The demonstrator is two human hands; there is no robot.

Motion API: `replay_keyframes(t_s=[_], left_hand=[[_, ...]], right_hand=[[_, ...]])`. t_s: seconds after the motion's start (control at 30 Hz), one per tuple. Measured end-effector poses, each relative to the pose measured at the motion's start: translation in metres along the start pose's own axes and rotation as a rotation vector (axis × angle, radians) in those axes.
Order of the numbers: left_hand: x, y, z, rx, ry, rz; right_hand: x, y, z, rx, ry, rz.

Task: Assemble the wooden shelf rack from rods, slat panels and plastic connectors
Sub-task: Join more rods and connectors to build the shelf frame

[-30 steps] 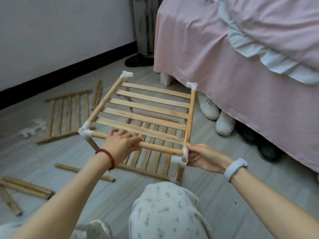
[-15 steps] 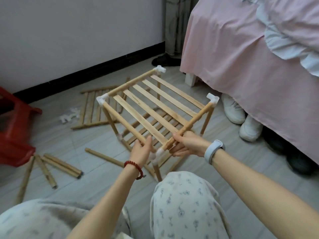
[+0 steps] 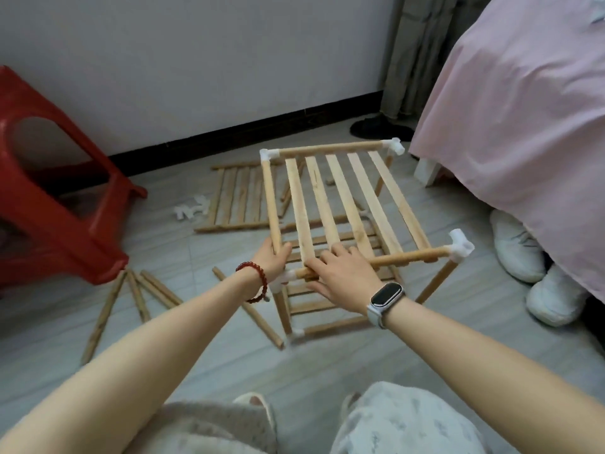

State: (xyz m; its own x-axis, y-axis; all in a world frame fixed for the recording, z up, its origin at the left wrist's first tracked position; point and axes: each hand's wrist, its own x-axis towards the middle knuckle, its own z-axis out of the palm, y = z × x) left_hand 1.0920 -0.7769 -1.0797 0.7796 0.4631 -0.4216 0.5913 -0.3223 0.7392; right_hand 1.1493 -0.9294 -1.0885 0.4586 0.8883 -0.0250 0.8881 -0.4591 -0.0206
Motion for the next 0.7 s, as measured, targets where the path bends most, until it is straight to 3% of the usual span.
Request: replay_keyframes(t_s=[0.1,0.23,0.7], left_hand=[[-0.004,-0.020,-0.002,-0.146,0.007,0.056],[-0.013,-0.043,0.010,-0.328,0.132,0.035],[-0.001,-0.055,0.019,-0.461,0.178,0.144]], right_hand=[[0.025,-0.005,0.008,0.001,0.082,-0.068],[0.025,-0.002,0.024,0.104,0.188,-0.102],[0.027,0.000,0.034,0.045,0.305,-0.116]])
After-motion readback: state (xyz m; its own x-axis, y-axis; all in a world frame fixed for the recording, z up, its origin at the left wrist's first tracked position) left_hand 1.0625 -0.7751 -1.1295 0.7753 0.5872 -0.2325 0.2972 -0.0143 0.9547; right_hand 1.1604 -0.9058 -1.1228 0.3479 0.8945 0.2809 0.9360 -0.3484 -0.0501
